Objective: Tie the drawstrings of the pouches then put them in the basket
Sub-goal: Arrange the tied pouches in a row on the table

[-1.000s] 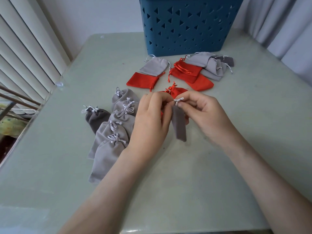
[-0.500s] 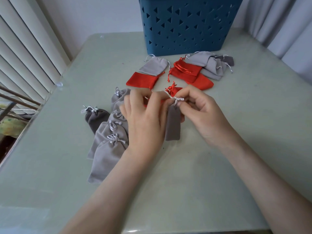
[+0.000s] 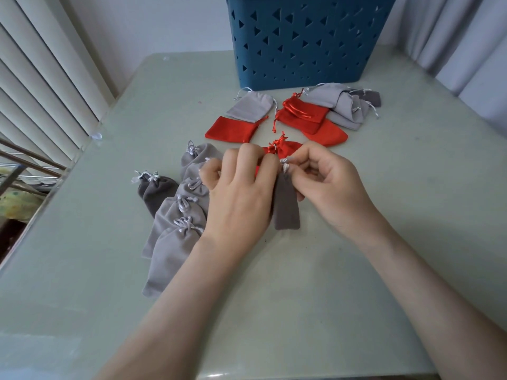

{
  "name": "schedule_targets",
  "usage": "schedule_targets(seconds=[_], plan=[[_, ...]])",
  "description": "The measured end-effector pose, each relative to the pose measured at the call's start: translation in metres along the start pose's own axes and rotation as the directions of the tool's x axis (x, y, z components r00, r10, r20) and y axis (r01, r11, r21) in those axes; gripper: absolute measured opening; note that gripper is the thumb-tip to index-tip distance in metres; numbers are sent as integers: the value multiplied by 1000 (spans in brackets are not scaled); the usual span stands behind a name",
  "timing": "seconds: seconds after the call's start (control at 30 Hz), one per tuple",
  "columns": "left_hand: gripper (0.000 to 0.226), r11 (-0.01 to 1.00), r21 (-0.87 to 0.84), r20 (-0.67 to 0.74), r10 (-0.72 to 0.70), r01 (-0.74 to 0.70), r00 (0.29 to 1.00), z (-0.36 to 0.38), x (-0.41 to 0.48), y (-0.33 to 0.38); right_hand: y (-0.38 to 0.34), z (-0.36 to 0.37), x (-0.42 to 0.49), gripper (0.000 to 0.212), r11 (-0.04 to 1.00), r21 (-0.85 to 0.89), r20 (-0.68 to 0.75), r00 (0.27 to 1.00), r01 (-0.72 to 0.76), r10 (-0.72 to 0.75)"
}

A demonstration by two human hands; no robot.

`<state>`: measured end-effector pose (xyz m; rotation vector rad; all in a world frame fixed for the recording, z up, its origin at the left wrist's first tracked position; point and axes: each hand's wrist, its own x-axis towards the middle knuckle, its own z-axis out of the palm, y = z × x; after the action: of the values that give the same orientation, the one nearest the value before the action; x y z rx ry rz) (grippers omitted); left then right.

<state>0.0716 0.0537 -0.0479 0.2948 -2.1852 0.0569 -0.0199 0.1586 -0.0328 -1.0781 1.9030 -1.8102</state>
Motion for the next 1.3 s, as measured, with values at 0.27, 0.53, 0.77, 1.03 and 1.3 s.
schedule_targets(seconds=[0.27, 0.53, 0.77, 1.03, 1.3], plan=[[20, 994, -103, -15, -34, 33, 999, 4, 2, 1, 2, -7, 3, 10, 975, -218, -149, 987, 31, -65], [22, 771, -556, 268, -186, 310, 945, -1, 9, -6, -9, -12, 4, 18, 988, 123, 11, 995, -97, 96], [28, 635, -513, 539, -286, 578, 792, -37, 23, -12, -26, 4, 7, 18, 967, 195, 135, 981, -164, 139], [45, 714, -219, 485, -512, 665, 709, -84, 15, -67, -52, 49, 8, 17, 952, 169, 293, 936, -254, 198], [37, 538, -11, 479, -737, 843, 476, -70, -16, -114, -43, 73, 5, 17, 964, 8, 315, 915, -268, 251]])
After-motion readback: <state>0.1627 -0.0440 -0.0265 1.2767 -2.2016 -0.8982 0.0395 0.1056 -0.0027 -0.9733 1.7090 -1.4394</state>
